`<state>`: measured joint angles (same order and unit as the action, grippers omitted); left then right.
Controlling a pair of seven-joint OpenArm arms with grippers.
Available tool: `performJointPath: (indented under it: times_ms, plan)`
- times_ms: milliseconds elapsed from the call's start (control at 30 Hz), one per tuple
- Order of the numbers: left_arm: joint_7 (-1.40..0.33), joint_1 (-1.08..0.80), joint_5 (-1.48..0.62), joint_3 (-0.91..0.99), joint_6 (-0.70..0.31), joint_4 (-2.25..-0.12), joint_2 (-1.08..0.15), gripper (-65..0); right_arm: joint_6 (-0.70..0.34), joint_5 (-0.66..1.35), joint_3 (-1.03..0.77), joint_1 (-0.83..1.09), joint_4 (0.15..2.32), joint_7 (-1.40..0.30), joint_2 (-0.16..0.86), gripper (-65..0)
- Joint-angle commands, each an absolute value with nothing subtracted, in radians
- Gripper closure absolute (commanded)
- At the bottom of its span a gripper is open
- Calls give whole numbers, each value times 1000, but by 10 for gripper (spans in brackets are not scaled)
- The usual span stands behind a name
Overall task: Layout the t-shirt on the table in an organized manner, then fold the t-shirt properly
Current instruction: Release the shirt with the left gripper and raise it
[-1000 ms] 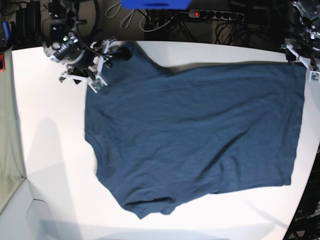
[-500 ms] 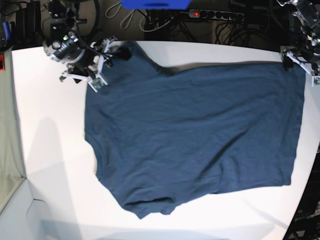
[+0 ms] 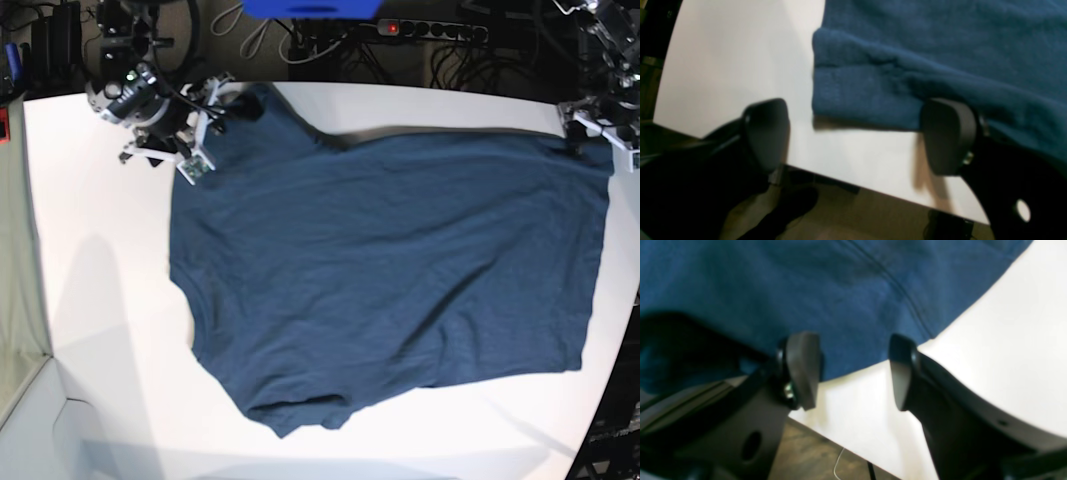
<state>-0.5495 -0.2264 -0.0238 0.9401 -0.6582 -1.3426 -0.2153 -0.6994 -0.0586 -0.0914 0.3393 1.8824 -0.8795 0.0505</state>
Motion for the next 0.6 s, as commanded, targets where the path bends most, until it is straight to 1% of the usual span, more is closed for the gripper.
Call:
performJointPath:
  times_ms: [0,267,300,333,400,467,567]
  plan:
    - [-595,-231,21,935,-661,-1346,-217,-622,-698,-47,-93,335,1897,-866,54,-339]
    - [-595,-203,21,934,-662,-1339,-219,-620,-698,-47,-93,335,1897,-866,53,-339]
    - [-595,-203,21,932,-662,-1339,-217,-610,-698,-47,-93,335,1897,-866,53,-339]
    - [-595,-203,21,918,-662,-1339,-217,-578,-698,-47,-93,335,1897,-866,53,-339]
    - [-595,-203,21,885,-662,-1340,-219,-476,-698,-47,-93,335,1897,-866,53,-339]
    - [-595,-203,21,868,-662,-1342,-217,-338,-698,-47,-93,335,1897,-866,53,-339]
    - [-602,-203,21,865,-662,-1353,-214,-86,-698,-47,-93,335,1897,-866,53,-339]
